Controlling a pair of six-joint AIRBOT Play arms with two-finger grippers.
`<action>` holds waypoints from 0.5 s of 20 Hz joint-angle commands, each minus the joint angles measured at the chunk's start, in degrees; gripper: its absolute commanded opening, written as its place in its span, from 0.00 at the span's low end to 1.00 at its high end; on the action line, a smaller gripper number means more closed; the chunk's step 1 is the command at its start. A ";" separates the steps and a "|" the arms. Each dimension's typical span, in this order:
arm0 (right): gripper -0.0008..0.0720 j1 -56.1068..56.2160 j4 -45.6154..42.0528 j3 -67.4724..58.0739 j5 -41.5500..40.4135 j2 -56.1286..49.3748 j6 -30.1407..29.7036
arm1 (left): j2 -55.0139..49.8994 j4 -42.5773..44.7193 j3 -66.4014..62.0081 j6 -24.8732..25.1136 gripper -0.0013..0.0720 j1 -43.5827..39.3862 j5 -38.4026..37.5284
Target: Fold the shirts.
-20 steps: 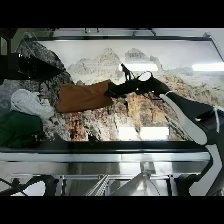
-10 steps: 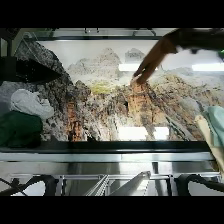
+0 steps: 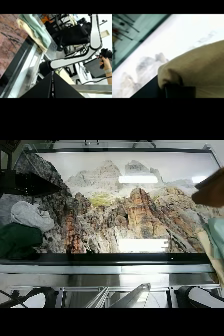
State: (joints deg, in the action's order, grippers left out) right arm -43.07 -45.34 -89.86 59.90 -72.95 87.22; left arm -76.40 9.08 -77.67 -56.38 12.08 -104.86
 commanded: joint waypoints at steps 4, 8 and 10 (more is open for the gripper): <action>0.03 -8.50 -4.66 0.00 9.53 -5.29 -1.01 | 0.04 -0.02 0.02 0.00 0.03 -0.02 0.04; 0.03 -8.55 -9.29 0.00 14.38 -4.90 -2.84 | 0.04 -0.02 0.02 -0.04 0.03 -0.02 0.04; 0.03 -9.46 -11.17 0.00 15.67 -3.56 -2.01 | 0.04 -0.02 0.02 -0.04 0.03 -0.02 -0.02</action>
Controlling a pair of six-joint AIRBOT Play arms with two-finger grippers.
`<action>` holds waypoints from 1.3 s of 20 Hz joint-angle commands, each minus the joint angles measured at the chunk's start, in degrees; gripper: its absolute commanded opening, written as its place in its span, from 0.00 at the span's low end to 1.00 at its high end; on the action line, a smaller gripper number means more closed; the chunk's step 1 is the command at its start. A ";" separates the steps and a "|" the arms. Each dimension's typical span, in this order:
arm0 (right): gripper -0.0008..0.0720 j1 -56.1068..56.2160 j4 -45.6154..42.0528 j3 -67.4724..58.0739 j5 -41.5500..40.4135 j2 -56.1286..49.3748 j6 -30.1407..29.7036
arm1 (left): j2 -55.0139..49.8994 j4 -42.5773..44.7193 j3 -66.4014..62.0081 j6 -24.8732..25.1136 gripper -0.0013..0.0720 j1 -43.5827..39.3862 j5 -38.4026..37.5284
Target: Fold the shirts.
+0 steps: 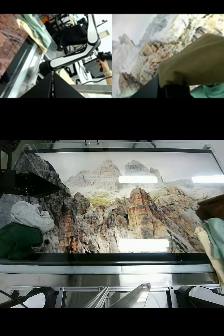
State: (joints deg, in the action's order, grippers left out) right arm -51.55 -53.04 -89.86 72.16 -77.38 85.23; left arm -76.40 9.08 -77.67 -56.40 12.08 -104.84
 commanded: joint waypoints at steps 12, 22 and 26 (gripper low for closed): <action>0.03 -3.37 -17.29 -0.02 10.03 11.82 4.20 | 0.02 0.42 0.02 3.50 0.03 -0.02 -0.20; 0.03 -3.37 -35.71 8.94 21.73 9.88 -0.55 | 0.02 0.42 0.02 3.69 0.03 -0.02 -1.51; 0.03 -3.37 -44.22 18.60 18.53 9.88 -0.50 | 0.02 0.39 0.02 3.69 0.03 -0.02 -1.51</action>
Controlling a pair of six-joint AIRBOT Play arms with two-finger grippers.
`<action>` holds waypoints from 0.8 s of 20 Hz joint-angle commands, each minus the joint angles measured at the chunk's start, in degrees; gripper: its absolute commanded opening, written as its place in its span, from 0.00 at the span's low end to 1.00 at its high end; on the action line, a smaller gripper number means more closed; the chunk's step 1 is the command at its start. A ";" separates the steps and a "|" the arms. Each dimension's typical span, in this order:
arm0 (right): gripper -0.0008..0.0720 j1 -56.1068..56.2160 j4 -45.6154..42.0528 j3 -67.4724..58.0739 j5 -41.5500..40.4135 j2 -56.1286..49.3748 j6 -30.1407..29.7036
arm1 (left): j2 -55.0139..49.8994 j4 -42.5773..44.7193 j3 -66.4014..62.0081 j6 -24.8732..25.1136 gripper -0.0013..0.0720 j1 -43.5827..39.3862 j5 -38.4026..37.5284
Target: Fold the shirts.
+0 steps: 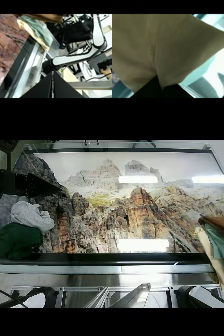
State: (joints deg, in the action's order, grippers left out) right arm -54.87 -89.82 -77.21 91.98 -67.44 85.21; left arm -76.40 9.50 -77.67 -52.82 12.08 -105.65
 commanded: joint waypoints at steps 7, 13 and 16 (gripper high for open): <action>0.03 -0.04 -19.71 17.90 -8.59 -0.09 1.38 | 0.02 0.00 0.02 0.37 0.03 -0.04 -0.70; 0.17 -0.04 -22.25 23.41 -9.05 -0.22 0.07 | 0.02 0.00 0.02 0.44 0.03 -0.04 -0.70; 0.87 -0.04 -24.68 23.39 -5.95 -0.31 0.11 | 0.02 0.00 0.02 0.46 0.03 -0.02 -0.70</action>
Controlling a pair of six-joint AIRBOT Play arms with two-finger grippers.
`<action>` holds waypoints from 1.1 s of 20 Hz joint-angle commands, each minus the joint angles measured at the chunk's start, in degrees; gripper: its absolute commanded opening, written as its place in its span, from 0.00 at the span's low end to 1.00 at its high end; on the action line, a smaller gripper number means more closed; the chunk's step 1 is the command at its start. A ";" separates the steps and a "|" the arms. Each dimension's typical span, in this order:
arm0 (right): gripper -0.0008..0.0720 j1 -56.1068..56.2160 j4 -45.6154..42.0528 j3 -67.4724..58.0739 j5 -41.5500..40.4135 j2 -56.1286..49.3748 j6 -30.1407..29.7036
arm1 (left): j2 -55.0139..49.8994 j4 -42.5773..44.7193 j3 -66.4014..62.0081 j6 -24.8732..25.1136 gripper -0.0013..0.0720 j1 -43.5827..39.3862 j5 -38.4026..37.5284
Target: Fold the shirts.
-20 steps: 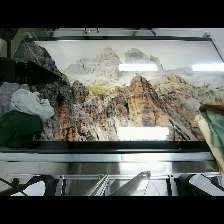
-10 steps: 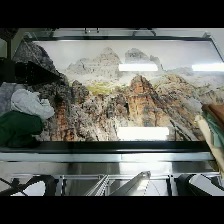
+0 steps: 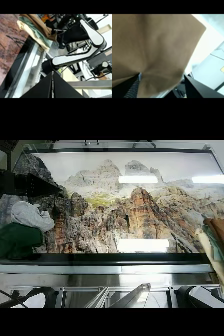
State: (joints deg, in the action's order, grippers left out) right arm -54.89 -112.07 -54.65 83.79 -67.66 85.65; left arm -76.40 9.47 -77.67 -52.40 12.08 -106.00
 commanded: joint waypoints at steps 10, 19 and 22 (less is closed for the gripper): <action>0.13 10.49 18.75 -22.47 11.39 0.04 8.44 | 0.04 -0.57 -0.04 -0.02 0.03 -0.04 3.02; 0.03 42.62 51.93 -14.91 -3.69 11.82 1.09 | 9.05 0.04 10.86 1.36 0.03 -0.63 7.26; 0.04 57.05 52.76 2.56 -13.18 22.93 0.28 | 19.02 1.77 26.71 1.81 0.03 -0.87 9.84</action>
State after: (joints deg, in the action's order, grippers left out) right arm -10.44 -63.57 -64.77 79.31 -53.19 87.94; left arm -65.06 9.63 -62.85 -51.88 11.42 -99.11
